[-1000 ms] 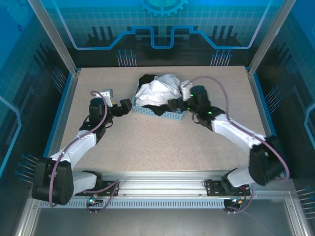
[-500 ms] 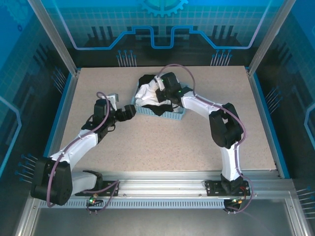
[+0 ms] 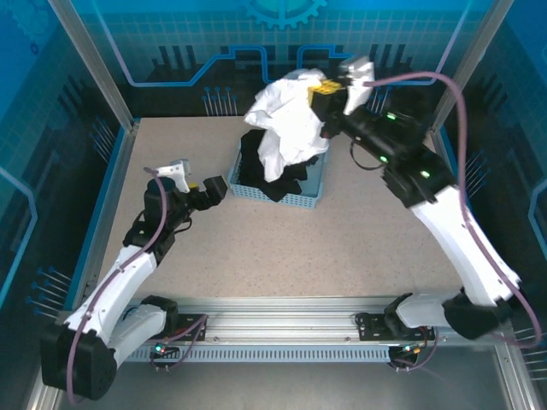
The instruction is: Fold the inside-out t-shirt
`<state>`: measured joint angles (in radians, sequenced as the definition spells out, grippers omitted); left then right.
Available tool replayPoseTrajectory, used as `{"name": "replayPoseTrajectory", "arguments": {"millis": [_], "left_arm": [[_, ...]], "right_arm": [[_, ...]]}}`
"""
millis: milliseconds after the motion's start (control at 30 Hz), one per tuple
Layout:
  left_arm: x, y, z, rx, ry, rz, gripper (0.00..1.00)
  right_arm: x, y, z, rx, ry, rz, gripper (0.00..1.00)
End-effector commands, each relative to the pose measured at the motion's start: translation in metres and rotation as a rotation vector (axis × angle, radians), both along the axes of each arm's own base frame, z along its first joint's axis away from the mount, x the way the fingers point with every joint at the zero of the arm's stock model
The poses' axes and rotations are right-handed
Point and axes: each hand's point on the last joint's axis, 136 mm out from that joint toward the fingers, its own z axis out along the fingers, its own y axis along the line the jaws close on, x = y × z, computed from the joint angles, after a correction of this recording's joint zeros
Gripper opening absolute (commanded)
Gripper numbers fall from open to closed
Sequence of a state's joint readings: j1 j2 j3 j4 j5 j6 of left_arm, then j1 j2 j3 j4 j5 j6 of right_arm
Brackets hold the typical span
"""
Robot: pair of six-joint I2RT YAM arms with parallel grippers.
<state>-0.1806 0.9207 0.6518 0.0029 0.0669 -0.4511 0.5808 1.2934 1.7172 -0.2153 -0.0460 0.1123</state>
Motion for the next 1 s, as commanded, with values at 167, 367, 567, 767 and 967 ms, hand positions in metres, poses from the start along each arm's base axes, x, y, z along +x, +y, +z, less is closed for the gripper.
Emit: {"name": "replayPoseTrajectory", "arguments": {"millis": [167, 367, 567, 767, 967], "left_arm": [[-0.031, 0.006, 0.056, -0.101, -0.045, 0.035, 0.99], [-0.061, 0.025, 0.087, -0.105, -0.123, 0.108, 0.99], [-0.083, 0.059, 0.1, -0.059, -0.171, 0.27, 0.99], [-0.105, 0.085, 0.114, -0.019, -0.227, 0.387, 0.99], [-0.099, 0.071, 0.101, -0.02, -0.195, 0.311, 0.99]], "right_arm": [[-0.057, 0.044, 0.024, 0.039, -0.019, 0.265, 0.0], [-0.049, 0.089, -0.016, -0.007, 0.116, 0.367, 0.0], [-0.043, 0.158, -0.074, -0.052, 0.288, 0.508, 0.0], [-0.023, 0.215, -0.159, -0.129, 0.488, 0.534, 0.09], [0.009, 0.168, -0.271, -0.475, 0.571, 0.349, 0.76]]}}
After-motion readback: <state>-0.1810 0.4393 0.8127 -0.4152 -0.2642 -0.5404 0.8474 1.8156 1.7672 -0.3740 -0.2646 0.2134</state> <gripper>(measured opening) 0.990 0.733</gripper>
